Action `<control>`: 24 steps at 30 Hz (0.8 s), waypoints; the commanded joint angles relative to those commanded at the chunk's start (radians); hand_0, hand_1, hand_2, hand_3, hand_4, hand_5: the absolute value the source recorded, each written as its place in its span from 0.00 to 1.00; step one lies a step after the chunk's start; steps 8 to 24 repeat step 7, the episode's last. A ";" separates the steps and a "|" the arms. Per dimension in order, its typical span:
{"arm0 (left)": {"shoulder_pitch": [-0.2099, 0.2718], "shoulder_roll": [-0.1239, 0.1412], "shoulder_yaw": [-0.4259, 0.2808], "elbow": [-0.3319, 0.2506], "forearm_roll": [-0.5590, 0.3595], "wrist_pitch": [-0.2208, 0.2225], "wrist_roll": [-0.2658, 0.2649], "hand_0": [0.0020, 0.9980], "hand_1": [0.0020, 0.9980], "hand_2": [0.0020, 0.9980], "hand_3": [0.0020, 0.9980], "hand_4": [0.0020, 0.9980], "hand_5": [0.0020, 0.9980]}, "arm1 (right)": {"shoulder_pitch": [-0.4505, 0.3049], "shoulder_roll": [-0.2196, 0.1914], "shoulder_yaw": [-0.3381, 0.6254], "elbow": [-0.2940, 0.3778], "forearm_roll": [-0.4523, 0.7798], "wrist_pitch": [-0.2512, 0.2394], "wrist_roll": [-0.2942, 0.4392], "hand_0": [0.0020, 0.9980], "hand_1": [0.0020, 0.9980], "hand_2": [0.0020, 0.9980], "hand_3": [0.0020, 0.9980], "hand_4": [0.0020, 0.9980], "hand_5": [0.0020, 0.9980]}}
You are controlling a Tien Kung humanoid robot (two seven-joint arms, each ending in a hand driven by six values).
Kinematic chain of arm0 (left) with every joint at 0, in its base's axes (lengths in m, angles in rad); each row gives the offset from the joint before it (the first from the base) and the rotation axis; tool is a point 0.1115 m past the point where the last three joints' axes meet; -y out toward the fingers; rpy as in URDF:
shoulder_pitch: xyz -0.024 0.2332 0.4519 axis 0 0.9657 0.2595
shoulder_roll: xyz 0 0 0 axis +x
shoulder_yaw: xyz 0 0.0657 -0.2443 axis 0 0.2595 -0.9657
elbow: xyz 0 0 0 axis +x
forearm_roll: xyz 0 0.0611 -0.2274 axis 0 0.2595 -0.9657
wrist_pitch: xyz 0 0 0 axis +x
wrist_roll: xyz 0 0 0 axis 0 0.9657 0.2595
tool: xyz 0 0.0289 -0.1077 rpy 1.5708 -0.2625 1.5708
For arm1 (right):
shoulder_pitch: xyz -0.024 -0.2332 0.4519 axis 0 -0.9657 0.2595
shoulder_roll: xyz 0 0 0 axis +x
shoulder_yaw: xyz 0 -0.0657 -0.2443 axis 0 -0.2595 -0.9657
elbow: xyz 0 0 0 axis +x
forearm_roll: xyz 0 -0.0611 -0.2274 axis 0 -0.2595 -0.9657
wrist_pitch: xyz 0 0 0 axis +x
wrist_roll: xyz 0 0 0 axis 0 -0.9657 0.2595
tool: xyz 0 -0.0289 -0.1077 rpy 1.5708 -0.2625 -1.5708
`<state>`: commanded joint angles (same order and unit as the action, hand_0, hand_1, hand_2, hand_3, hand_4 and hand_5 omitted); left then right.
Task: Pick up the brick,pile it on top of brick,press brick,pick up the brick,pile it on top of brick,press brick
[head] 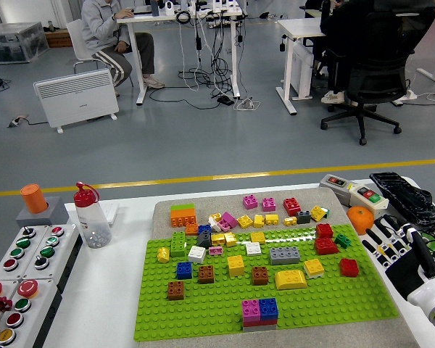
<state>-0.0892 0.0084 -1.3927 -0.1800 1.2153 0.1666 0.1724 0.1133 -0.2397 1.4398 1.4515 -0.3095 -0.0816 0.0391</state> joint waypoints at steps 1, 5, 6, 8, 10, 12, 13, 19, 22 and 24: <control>0.000 0.000 0.000 0.000 -0.001 0.000 0.000 0.65 0.68 0.71 0.57 0.30 1.00 | 0.000 0.000 0.000 0.000 0.000 0.001 -0.001 0.92 0.85 0.86 0.85 0.54 0.48; -0.004 0.001 0.001 0.000 -0.005 0.000 -0.002 0.65 0.68 0.70 0.57 0.30 1.00 | 0.002 0.001 0.002 -0.001 -0.003 0.007 -0.003 0.92 0.85 0.87 0.85 0.54 0.48; -0.005 0.001 0.001 0.000 -0.006 0.000 -0.002 0.65 0.68 0.70 0.57 0.30 1.00 | 0.002 0.001 0.003 -0.001 -0.004 0.008 -0.003 0.92 0.85 0.87 0.85 0.54 0.48; -0.006 0.002 0.001 0.000 -0.007 0.000 -0.003 0.65 0.68 0.70 0.57 0.30 1.00 | 0.003 0.001 0.004 -0.002 -0.005 0.008 -0.003 0.92 0.85 0.87 0.85 0.54 0.48; -0.006 0.002 0.001 0.000 -0.007 0.000 -0.003 0.65 0.68 0.70 0.57 0.30 1.00 | 0.003 0.001 0.004 -0.002 -0.005 0.008 -0.003 0.92 0.85 0.87 0.85 0.54 0.48; -0.006 0.002 0.001 0.000 -0.007 0.000 -0.003 0.65 0.68 0.70 0.57 0.30 1.00 | 0.003 0.001 0.004 -0.002 -0.005 0.008 -0.003 0.92 0.85 0.87 0.85 0.54 0.48; -0.006 0.002 0.001 0.000 -0.007 0.000 -0.003 0.65 0.68 0.70 0.57 0.30 1.00 | 0.003 0.001 0.004 -0.002 -0.005 0.008 -0.003 0.92 0.85 0.87 0.85 0.54 0.48; -0.006 0.002 0.001 0.000 -0.007 0.000 -0.003 0.65 0.68 0.70 0.57 0.30 1.00 | 0.003 0.001 0.004 -0.002 -0.005 0.008 -0.003 0.92 0.85 0.87 0.85 0.54 0.48; -0.006 0.002 0.001 0.000 -0.007 0.000 -0.003 0.65 0.68 0.70 0.57 0.30 1.00 | 0.003 0.001 0.004 -0.002 -0.005 0.008 -0.003 0.92 0.85 0.87 0.85 0.54 0.48; -0.006 0.002 0.001 0.000 -0.007 0.000 -0.003 0.65 0.68 0.70 0.57 0.30 1.00 | 0.003 0.001 0.004 -0.002 -0.005 0.008 -0.003 0.92 0.85 0.87 0.85 0.54 0.48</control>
